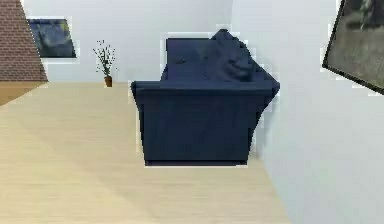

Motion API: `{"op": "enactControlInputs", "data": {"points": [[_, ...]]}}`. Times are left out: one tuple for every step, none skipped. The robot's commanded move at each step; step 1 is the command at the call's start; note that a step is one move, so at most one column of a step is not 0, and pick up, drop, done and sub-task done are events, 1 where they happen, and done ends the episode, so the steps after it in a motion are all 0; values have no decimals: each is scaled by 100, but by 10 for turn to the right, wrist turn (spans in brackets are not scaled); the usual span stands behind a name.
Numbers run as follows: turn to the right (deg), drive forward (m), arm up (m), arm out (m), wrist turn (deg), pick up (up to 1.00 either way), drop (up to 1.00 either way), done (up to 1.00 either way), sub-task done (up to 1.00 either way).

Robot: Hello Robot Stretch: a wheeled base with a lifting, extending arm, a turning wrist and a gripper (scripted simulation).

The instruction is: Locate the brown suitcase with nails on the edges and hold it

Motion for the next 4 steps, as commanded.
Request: {"op": "enactControlInputs", "data": {"points": [[450,0,0,0,0,0,0,0,0],[450,0,0,0,0,0,0,0,0],[360,0,0,0,0,0,0,0,0],[0,100,0,0,0,0,0,0,0]]}}
